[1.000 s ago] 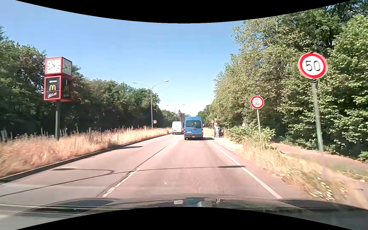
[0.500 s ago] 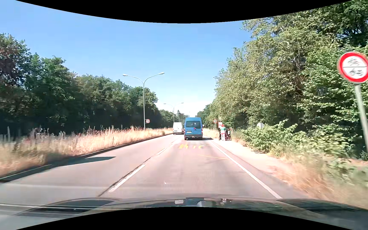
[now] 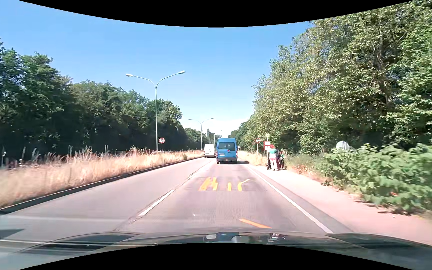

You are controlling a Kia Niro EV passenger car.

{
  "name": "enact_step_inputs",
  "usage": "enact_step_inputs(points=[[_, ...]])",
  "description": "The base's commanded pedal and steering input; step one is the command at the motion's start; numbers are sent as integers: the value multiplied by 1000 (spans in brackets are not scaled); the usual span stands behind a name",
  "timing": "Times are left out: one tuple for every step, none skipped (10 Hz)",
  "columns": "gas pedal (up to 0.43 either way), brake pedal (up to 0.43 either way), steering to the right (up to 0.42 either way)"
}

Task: Follow the waypoints while adhering to traffic rules and regulations

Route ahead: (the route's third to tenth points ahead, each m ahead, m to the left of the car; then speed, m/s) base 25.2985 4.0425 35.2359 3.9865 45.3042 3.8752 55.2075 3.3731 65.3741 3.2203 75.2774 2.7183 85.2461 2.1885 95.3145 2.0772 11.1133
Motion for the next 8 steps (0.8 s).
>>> enact_step_inputs(points=[[150,0,3],[150,0,3],[150,0,3],[150,0,3],[150,0,3],[138,0,3],[138,0,3],[138,0,3]])
